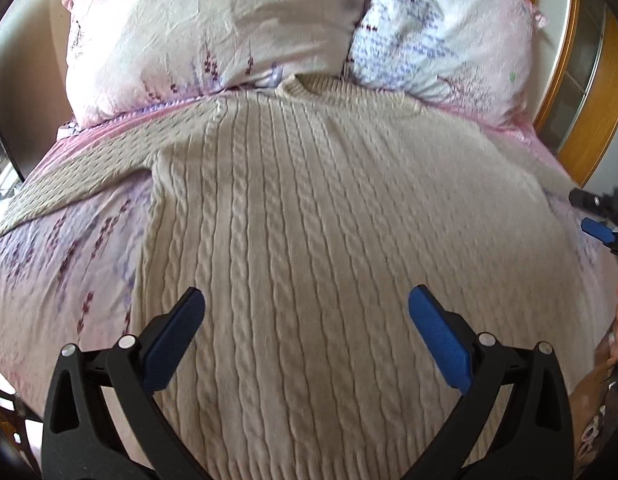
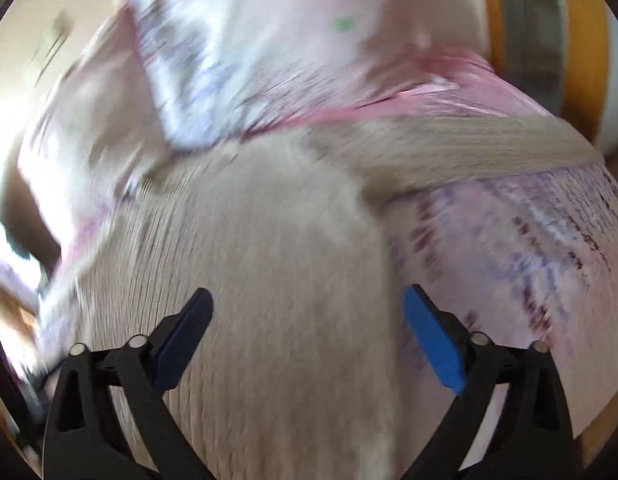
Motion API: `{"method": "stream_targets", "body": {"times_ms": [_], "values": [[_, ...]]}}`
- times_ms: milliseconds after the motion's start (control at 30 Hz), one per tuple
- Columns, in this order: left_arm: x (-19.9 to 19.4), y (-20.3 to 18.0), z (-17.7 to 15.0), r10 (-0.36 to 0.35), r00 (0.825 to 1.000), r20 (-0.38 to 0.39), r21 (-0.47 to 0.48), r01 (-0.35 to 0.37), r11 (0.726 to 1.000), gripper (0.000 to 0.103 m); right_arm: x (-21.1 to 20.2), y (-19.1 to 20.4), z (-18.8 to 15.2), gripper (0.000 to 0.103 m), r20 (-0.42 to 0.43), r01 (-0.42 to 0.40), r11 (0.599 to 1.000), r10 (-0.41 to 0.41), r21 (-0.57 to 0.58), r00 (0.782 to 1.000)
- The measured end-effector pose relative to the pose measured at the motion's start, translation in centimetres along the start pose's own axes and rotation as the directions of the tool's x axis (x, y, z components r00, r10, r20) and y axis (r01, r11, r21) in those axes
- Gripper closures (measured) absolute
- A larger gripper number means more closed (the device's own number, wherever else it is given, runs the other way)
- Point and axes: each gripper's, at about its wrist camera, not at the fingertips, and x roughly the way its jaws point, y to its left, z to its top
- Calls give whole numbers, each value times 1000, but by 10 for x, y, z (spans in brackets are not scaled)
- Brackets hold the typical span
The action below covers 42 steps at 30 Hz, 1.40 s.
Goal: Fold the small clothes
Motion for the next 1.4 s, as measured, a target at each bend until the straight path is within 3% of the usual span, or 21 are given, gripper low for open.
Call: {"method": "stream_targets", "body": {"times_ms": [33,133,333,467,667,767,933,1033,1167,1333,1400], "values": [[1,1,6,-13,1000,7,0,13,1000,2,3,-15,12,24,8,8,999,-8,52,1000],[5,4,21,-57,998,23,3,57,998,2,17,-64,47,35,15,50,974,-54,219,998],[13,19,46,-108,993,56,-34,110,993,2,37,-142,69,44,7,99,864,-117,494,993],[18,28,54,-105,992,71,-50,108,993,2,42,-166,68,48,-1,115,810,-139,575,990],[23,31,59,-116,990,77,-49,120,992,2,33,-183,68,59,41,117,781,-179,613,983],[27,32,60,-127,990,66,-45,130,990,2,30,-185,66,63,59,130,781,-209,610,976],[34,39,62,-138,990,34,-77,141,987,2,33,-192,69,92,86,144,790,-241,596,967],[33,46,61,-147,988,43,-98,151,984,2,32,-191,72,93,123,120,802,-234,585,964],[26,50,60,-152,983,103,-89,161,983,2,10,-157,89,93,235,117,875,-252,470,939],[24,51,62,-151,981,120,-86,162,983,2,-16,-93,111,93,374,-9,961,-99,277,922],[23,51,62,-154,980,125,-86,165,982,2,-17,-64,114,93,388,-56,980,-22,189,922]]}}
